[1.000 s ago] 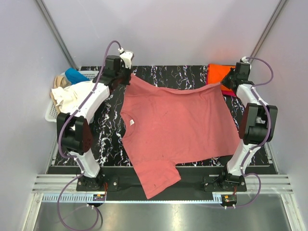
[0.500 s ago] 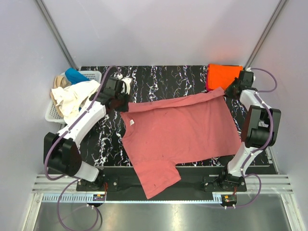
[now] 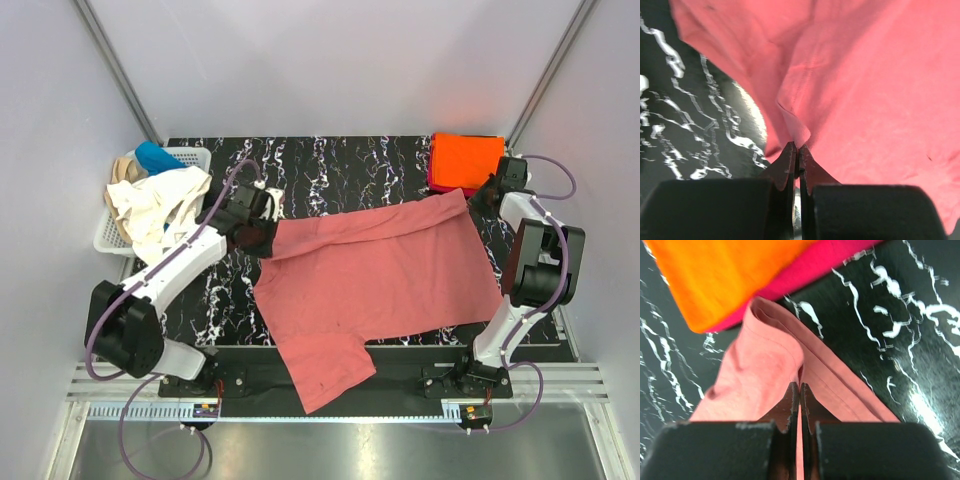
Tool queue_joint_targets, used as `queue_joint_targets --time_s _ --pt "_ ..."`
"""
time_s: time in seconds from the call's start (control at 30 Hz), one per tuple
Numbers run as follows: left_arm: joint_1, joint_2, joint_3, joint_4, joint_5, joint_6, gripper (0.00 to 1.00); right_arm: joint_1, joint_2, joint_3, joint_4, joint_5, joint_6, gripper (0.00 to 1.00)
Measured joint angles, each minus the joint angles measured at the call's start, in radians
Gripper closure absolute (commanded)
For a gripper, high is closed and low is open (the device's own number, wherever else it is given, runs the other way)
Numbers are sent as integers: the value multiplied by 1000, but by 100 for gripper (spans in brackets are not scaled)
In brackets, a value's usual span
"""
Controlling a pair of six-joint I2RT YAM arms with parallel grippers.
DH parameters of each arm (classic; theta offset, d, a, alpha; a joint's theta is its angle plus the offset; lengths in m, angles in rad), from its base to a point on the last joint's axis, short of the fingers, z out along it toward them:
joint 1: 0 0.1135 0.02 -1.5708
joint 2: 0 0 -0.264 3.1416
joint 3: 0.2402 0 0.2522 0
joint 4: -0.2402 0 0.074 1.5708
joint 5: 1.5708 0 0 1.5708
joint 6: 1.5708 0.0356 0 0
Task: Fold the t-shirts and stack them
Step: Fold the tshirt
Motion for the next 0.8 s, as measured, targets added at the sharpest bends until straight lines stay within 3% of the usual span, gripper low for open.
queue_joint_targets --time_s 0.27,0.8 --pt "-130 -68 -66 -9 -1 -63 100 -3 11 -27 -4 15 0 100" --pt "-183 -129 -105 -45 -49 -149 100 -25 -6 -28 -45 50 0 100"
